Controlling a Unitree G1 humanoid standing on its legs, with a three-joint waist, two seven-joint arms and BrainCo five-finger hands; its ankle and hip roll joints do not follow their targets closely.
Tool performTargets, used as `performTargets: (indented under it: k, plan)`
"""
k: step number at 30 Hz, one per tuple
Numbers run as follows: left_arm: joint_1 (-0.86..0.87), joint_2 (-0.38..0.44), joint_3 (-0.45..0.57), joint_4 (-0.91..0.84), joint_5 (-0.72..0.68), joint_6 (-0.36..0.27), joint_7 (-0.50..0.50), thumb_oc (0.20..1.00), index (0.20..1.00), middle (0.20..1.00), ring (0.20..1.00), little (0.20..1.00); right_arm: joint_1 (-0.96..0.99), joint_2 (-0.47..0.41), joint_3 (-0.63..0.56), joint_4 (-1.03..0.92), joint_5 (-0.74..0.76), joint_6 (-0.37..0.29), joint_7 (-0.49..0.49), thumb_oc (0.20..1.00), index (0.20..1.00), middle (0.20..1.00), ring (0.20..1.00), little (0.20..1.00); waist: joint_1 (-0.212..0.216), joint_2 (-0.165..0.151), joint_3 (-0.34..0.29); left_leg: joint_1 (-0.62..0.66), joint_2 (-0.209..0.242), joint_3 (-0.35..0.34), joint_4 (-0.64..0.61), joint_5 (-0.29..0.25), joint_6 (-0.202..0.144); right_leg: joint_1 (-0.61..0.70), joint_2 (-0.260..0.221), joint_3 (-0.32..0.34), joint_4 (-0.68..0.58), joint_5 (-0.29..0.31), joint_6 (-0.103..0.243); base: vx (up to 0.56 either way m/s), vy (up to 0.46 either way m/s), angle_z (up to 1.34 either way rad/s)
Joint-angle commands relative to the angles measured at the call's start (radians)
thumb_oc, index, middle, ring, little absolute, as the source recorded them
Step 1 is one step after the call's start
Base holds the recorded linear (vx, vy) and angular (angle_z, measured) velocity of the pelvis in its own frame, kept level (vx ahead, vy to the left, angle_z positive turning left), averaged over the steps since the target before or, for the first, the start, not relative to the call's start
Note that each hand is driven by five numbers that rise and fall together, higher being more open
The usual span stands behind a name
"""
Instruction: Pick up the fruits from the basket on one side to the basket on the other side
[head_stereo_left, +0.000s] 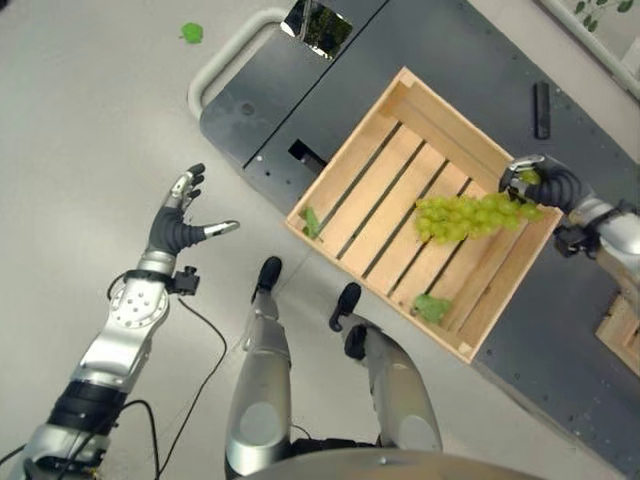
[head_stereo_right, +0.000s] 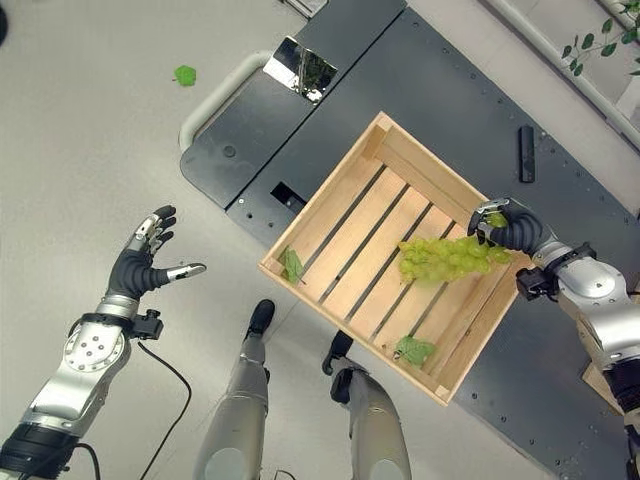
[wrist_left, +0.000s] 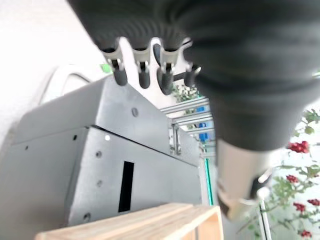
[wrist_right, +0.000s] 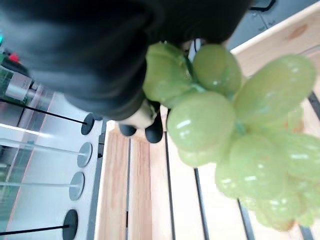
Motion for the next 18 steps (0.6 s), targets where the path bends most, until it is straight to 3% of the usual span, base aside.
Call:
performTargets:
  k: [1,8,18]
  plan:
    - [0.007,-0.048,0.032,-0.060,0.000,-0.047,-0.008,1.000,1.000,1.000,1.000,1.000,-0.056,-0.038,-0.053,-0.052,0.059,-0.050,-0.003,0.200,0.200,0.200,0.200,0.200,-0.035,0.017,-0.036,0.034,-0.055,0.020,0.008,-0.053,0.065,0.106,-0.029,-0.007,-0.037,-0.051,0.127,0.03,0.012,-0.07]
    - [0.015,-0.059,0.036,-0.026,0.002,-0.040,-0.008,1.000,1.000,1.000,1.000,1.000,-0.037,-0.024,-0.082,-0.103,0.103,-0.057,0.000,0.200,0.200,0.200,0.200,0.200,-0.047,0.013,-0.069,0.051,-0.055,0.043,0.019,-0.073,0.071,0.120,-0.027,0.014,-0.051,-0.043,0.129,0.03,0.016,-0.05]
    - [0.031,-0.056,0.056,0.027,0.010,-0.038,-0.019,1.000,1.000,1.000,1.000,1.000,-0.047,-0.068,-0.121,-0.164,0.186,-0.072,0.012,0.200,0.200,0.200,0.200,0.200,-0.065,-0.006,-0.140,0.109,-0.056,0.078,0.017,-0.101,0.081,0.181,-0.013,0.045,-0.101,-0.028,0.133,0.03,0.012,-0.11]
